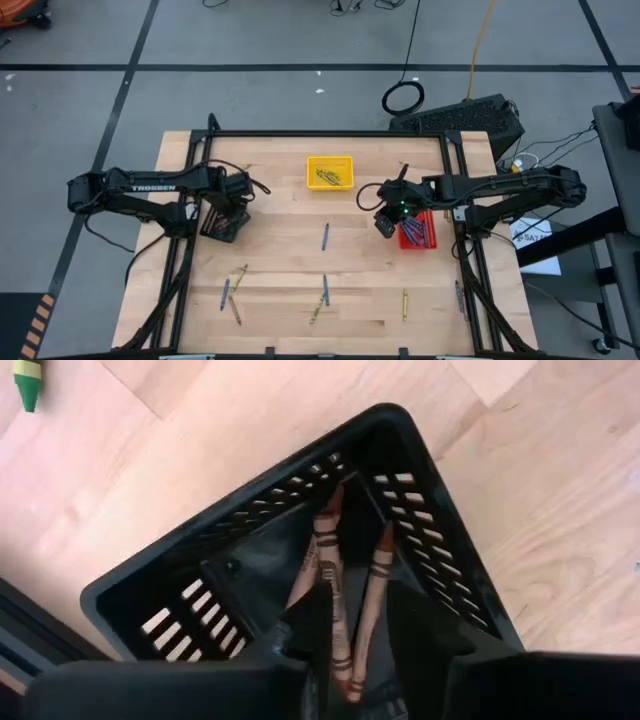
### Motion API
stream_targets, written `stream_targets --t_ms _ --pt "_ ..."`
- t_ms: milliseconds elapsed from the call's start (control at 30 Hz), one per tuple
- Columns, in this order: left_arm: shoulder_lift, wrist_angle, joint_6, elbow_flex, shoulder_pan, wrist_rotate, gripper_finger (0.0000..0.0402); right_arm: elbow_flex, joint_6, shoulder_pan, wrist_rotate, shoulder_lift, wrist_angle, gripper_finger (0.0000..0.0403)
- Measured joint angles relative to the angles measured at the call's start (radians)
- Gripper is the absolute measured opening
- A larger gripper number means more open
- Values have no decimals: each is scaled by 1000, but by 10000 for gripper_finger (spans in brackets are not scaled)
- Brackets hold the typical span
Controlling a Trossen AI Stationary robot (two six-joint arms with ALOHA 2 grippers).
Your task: Sort crayons
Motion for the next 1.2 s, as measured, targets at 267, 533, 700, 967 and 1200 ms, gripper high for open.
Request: stream_targets --t_ms 267,533,700,967,1200 --pt "0 1 -1 0 0 21 101 0 -42 0 -2 0 1 59" --pt "0 11 20 0 0 22 101 -1 -65 0 -7 0 167 59" --pt "0 10 61 0 0 22 101 -1 6 0 -118 0 300 59" --pt "0 9 62 0 -1 21 101 16 53 26 -102 12 294 59" --pt "0 10 52 0 0 17 101 17 77 28 -108 109 293 59"
